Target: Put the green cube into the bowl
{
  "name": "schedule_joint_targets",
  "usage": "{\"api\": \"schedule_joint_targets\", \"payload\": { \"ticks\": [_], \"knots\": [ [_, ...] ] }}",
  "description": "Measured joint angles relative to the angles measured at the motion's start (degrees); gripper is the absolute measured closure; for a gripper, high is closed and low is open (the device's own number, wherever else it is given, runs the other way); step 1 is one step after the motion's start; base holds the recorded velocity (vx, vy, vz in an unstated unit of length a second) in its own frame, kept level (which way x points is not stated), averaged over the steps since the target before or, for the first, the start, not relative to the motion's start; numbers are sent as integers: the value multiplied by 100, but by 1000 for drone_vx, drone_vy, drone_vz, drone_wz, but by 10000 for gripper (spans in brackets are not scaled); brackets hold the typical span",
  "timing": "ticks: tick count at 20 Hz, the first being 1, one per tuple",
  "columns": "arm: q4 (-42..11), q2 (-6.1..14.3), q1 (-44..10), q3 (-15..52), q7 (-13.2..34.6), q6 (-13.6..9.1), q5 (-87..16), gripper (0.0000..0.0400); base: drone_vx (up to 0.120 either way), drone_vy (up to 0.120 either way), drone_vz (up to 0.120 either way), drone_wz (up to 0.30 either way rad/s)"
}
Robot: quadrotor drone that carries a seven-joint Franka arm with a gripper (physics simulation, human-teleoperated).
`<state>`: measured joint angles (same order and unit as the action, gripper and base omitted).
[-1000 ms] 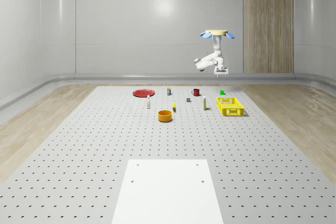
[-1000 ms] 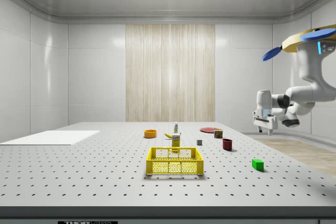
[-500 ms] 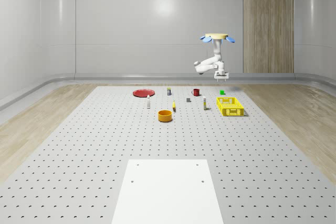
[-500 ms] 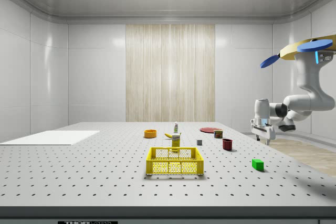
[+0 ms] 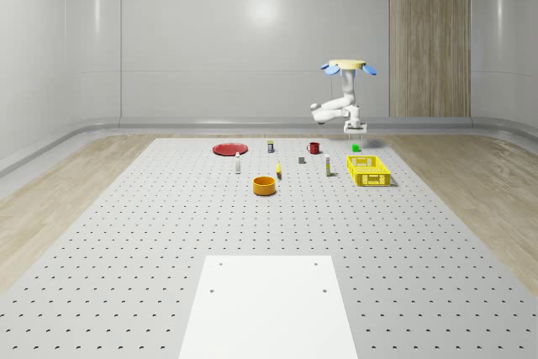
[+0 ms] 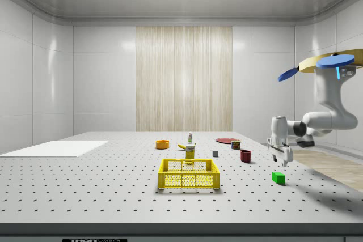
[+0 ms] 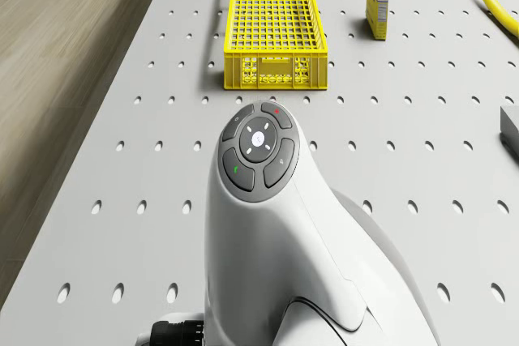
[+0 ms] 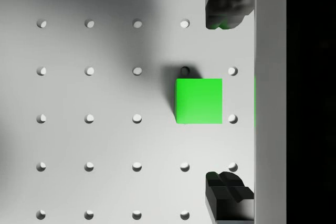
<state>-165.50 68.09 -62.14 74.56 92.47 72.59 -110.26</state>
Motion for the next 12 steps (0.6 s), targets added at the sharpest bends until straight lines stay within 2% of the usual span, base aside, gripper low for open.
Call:
{"api": "schedule_joint_targets", "payload": {
  "ticks": [3,6,12],
  "knots": [
    [6,81,-26,24,25,74,42,0,0,0,-120,0],
    [11,160,-52,47,49,147,82,0,67,0,-107,0],
    [58,375,-51,-186,38,427,-93,0,0,0,0,0]
  ]
}}
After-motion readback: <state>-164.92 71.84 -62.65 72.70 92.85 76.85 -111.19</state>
